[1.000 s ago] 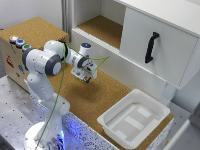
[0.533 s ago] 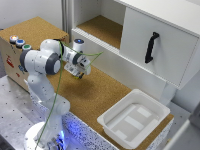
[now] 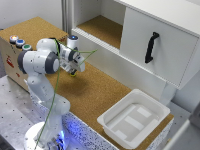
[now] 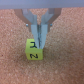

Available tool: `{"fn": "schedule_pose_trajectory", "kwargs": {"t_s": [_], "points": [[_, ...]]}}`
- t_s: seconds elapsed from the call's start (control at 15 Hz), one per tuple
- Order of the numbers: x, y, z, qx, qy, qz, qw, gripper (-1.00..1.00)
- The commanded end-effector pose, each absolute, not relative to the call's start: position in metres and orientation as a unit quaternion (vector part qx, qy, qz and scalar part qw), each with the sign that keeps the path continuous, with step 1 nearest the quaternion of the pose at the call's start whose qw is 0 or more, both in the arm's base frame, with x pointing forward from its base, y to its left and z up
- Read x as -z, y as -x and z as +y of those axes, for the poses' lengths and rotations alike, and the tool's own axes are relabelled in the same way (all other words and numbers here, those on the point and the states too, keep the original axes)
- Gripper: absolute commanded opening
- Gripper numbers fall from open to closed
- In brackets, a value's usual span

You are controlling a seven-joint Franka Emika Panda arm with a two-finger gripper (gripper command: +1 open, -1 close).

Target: Slide the yellow block towards the left

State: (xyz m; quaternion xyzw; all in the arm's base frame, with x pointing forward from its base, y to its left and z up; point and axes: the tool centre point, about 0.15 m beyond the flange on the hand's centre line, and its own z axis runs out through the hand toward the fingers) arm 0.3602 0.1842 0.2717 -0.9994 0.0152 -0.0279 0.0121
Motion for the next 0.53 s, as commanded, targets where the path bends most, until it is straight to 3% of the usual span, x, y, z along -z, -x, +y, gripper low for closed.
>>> {"fn": "schedule_pose_trajectory", "kwargs": {"t_s": [0.0,0.47], "points": [[-0.316,-0.329,0.184,0.005,1.000,0.019,-0.014,1.00],[-0.285,-0.348,0.199,-0.008,1.000,-0.020,0.013,1.00]]}}
